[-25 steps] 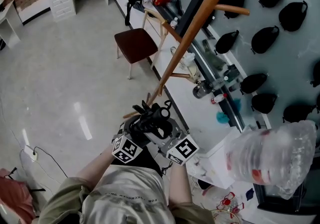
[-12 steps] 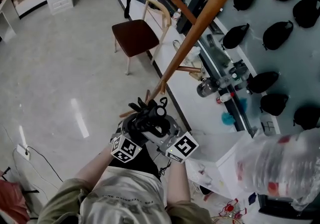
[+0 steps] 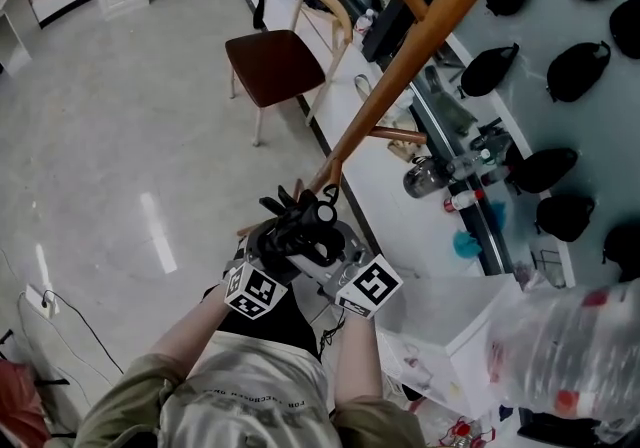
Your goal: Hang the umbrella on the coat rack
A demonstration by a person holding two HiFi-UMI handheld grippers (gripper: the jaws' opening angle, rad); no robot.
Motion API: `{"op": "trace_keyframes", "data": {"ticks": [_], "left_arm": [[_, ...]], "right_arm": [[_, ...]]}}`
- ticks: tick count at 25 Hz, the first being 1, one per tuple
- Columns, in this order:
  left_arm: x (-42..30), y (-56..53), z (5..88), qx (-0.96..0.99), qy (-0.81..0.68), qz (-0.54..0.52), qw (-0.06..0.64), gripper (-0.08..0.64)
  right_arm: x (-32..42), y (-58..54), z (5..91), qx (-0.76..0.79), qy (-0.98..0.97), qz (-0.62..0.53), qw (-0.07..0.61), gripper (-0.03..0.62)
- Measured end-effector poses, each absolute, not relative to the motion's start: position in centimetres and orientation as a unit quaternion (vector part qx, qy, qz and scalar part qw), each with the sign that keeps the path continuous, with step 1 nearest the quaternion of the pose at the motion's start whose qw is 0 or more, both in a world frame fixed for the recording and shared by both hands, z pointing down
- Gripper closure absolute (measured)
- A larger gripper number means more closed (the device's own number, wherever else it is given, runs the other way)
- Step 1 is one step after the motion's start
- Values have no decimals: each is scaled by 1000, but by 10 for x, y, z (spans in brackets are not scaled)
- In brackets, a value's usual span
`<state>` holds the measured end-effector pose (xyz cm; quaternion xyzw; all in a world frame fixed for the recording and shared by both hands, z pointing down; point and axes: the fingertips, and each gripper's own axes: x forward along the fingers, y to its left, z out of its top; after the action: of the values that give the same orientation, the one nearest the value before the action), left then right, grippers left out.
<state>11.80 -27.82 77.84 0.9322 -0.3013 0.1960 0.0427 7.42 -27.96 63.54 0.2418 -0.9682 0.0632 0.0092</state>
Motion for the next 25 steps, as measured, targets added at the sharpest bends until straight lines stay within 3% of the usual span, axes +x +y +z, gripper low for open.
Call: {"op": "trace_keyframes", "data": {"ticks": [25], "left_arm": [[125,-274,840,928,-281,231,79,115]], "right_arm": [[95,-297,702,278,-952,125,8,374]]}}
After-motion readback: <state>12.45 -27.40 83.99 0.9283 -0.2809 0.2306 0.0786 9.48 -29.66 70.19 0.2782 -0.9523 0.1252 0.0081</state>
